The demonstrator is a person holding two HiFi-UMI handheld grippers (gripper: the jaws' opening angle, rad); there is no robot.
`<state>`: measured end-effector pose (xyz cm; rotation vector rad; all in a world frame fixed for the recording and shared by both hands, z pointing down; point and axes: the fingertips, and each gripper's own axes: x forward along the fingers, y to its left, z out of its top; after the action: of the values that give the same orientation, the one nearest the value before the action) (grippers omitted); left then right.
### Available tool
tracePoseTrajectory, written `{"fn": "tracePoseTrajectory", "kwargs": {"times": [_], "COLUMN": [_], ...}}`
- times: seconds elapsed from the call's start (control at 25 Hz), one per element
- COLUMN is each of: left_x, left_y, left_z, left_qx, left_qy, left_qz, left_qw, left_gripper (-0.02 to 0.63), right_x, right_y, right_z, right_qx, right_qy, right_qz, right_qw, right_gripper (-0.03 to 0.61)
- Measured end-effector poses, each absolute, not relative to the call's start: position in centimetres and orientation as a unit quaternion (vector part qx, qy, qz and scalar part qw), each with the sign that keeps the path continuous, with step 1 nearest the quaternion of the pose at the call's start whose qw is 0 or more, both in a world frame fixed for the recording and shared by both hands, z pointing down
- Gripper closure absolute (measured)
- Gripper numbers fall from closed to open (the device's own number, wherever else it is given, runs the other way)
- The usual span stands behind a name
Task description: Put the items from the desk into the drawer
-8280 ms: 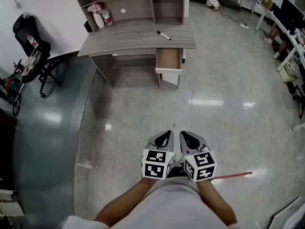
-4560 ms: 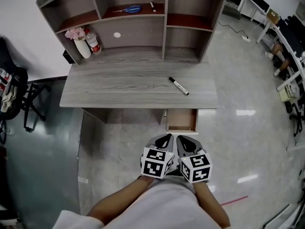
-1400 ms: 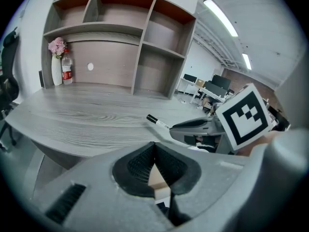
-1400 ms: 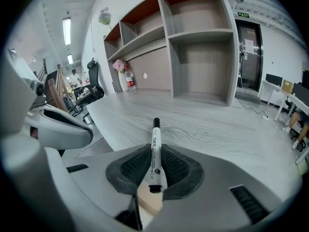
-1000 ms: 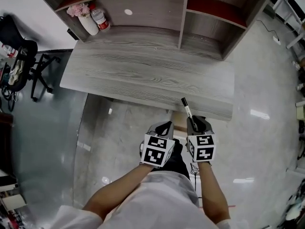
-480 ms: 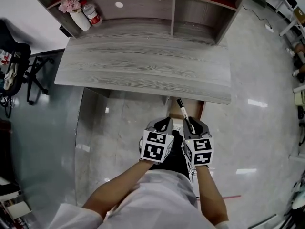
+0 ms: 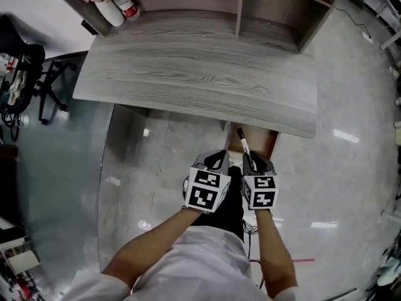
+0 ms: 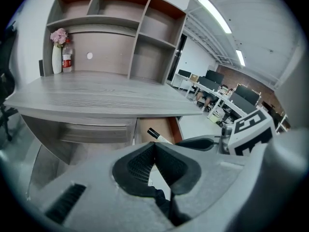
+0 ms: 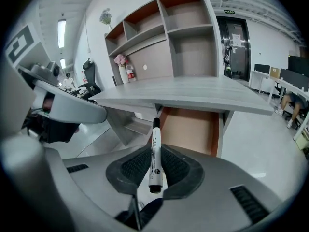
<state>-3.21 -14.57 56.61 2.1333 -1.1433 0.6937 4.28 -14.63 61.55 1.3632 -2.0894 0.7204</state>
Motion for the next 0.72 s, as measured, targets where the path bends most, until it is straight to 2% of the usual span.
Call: {"fn": "tracePoseTrajectory", "kwargs": {"times": [0.72], "left_x": [-3.7], "left_y": [-15.1], "left_z": [58.8], "left_qx": [0.784], "left_qy": [-0.446], "left_qz": [0.282], "left_qw": [0.327], "left_gripper": [0.612], "right_x": [3.6], "right_y": [-19.6], "right_z": [68.1], "right_qx": [0.487], "right_qy": [-0.759], "right_qz": [0.309], "right_qw": [0.303], "right_gripper": [0.525]}}
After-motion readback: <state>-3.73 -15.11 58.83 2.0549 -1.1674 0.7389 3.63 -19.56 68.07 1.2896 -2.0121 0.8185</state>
